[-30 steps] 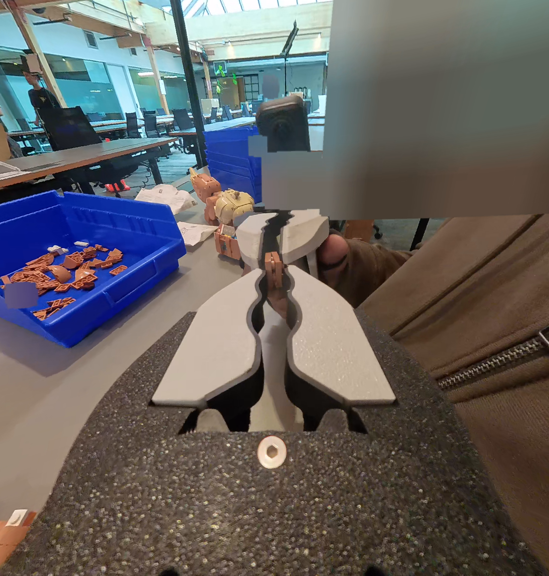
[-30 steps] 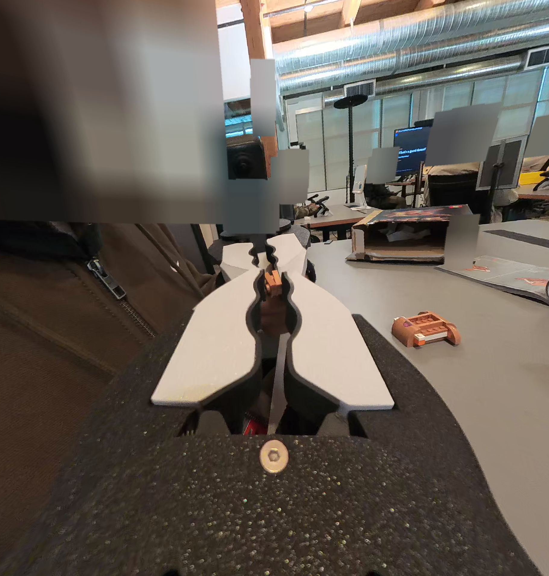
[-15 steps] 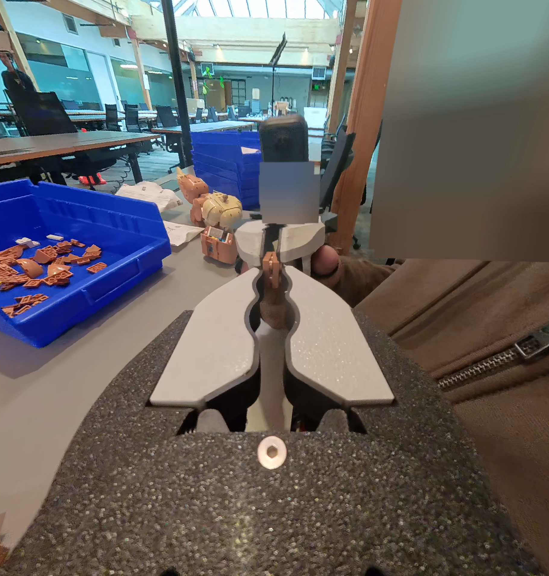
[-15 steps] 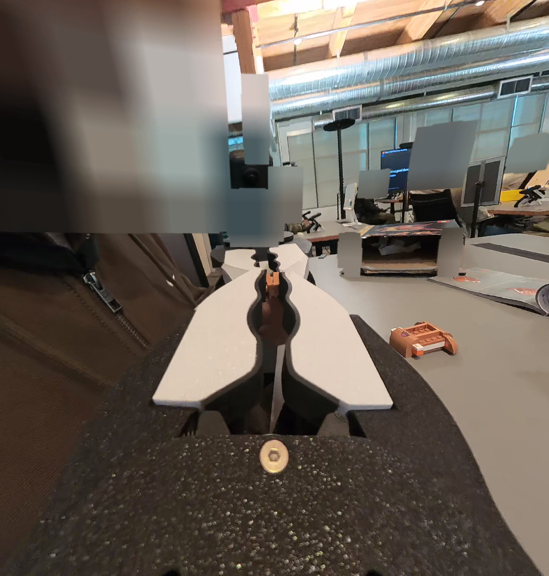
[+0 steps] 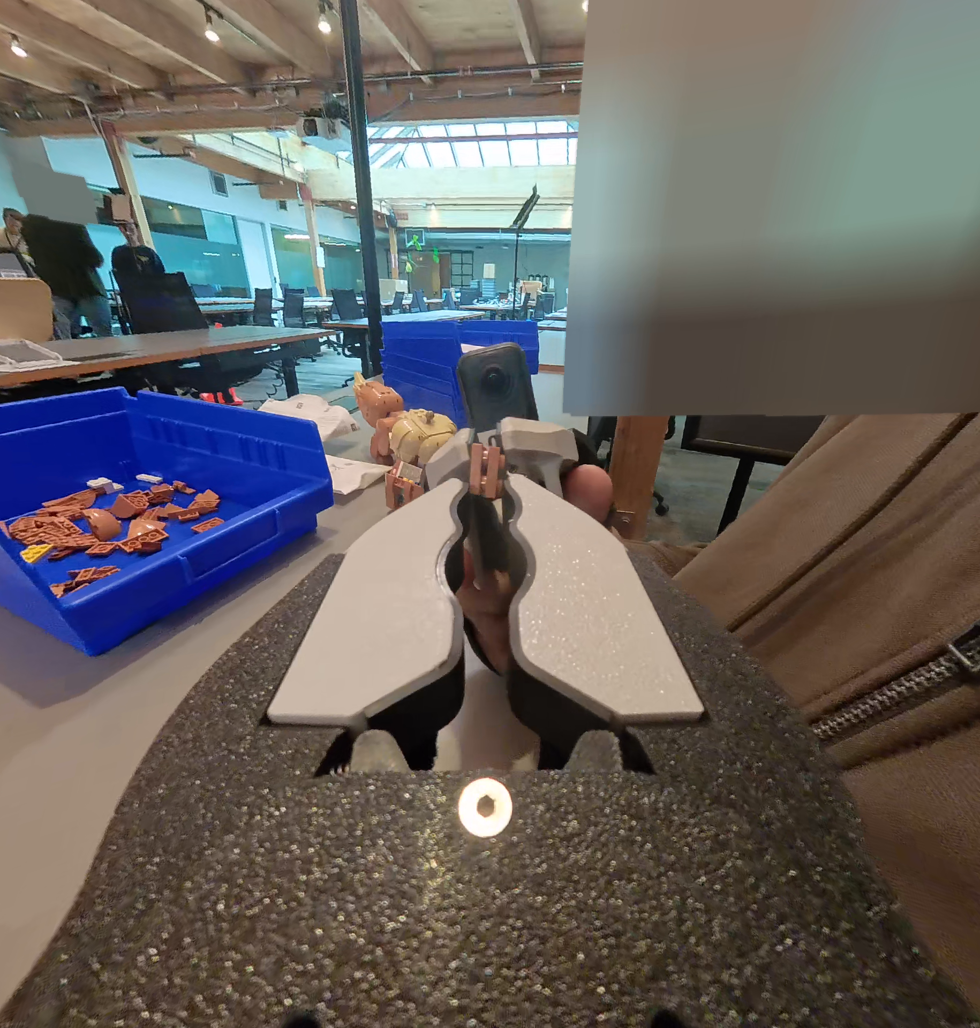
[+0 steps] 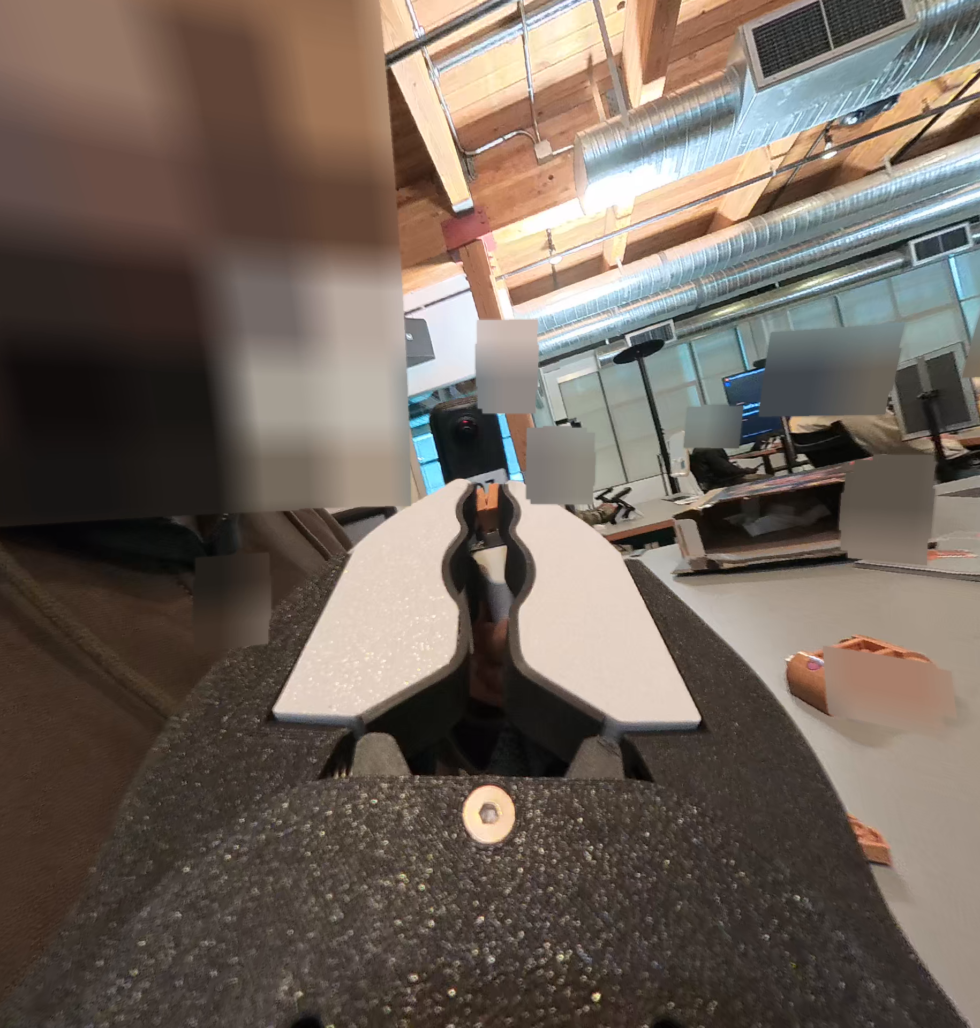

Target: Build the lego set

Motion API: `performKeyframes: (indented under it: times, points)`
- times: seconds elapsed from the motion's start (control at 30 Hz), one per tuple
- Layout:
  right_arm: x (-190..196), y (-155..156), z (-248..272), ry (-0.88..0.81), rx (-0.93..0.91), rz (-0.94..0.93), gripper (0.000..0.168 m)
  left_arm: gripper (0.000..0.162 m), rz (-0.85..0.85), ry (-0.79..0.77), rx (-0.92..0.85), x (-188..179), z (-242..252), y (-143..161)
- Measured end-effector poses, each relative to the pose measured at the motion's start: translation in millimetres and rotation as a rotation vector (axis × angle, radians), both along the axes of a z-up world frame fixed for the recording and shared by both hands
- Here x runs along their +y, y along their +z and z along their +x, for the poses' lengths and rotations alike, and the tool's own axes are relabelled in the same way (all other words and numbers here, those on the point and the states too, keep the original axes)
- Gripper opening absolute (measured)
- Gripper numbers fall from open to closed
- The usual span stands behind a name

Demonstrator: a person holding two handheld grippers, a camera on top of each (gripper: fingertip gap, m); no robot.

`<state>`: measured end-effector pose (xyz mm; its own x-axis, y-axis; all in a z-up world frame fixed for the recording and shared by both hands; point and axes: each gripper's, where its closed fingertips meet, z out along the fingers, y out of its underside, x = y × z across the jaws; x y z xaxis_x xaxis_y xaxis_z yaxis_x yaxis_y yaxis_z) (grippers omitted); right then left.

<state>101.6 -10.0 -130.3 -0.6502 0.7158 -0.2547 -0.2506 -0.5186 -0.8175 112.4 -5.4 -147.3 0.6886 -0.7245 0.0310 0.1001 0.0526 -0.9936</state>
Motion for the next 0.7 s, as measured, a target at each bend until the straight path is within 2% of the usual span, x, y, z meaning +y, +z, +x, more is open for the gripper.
performKeyframes:
  times: [0.33,0.5,0.7]
  points:
    - [-2.0,-6.3,0.2,-0.075,-0.038,0.145,0.007,0.010,0.017,0.006,0.028,-0.3,0.0,-5.2]
    - [-1.9,-11.7,-0.5,-0.088,-0.082,0.194,0.008,0.009,-0.055,-0.031,0.039,-0.1,0.3,-11.6]
    - [1.8,-17.3,-5.6,-0.112,-0.167,0.229,0.008,0.009,-0.176,-0.102,-0.061,1.5,-2.5,-17.4]
